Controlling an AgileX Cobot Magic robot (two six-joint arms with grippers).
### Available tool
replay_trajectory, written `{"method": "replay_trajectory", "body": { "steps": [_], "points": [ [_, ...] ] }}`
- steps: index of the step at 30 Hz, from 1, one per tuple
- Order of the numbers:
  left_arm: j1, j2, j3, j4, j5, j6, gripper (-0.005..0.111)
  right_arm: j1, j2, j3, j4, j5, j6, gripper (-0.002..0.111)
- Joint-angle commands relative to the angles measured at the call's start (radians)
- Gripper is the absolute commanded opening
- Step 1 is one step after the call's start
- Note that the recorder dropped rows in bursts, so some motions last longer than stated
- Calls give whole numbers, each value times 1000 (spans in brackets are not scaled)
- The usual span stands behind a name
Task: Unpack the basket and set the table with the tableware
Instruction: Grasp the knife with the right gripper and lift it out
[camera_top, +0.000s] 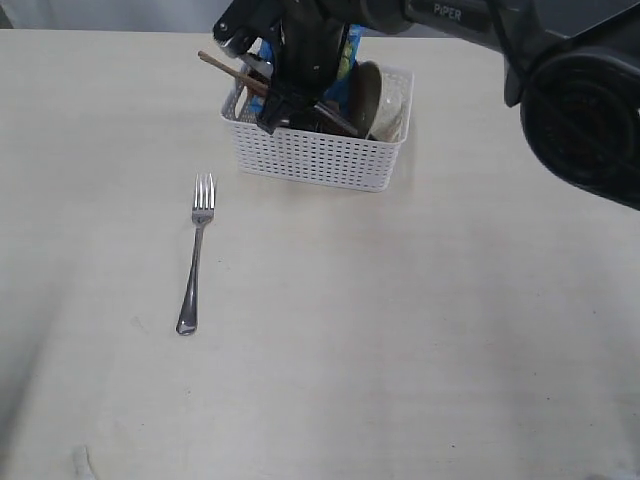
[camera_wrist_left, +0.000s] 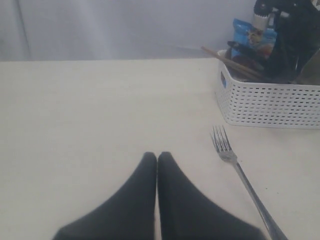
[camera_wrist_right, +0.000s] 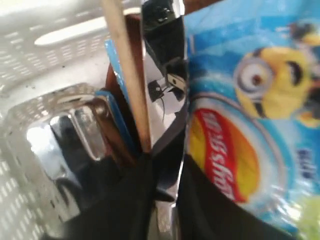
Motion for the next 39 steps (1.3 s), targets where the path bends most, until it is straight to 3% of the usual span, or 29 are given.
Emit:
{"method": "replay_trajectory", "body": {
  "steps": [1, 11, 15, 21, 25, 32, 39],
  "points": [
    [-8, -3, 3, 2, -2, -1, 0, -8, -71, -1, 5, 8, 7, 0],
    [-8, -3, 3, 4, -2, -1, 0, -8, -180, -1, 131, 66, 7, 0],
    [-8, -3, 3, 4, -2, -1, 0, -8, -240, -1, 273, 132, 8, 0],
    [-8, -3, 3, 4, -2, -1, 0, 47, -280, -1, 676, 169, 61, 0],
    [-8, -3, 3, 4, -2, -1, 0, 174, -196, -1, 670, 29, 356, 0],
    [-8, -3, 3, 4, -2, -1, 0, 208, -3, -1, 663, -111, 733, 0],
    [-8, -3, 3, 4, -2, -1, 0, 238, 79, -1, 592, -113, 833, 0]
  ]
}}
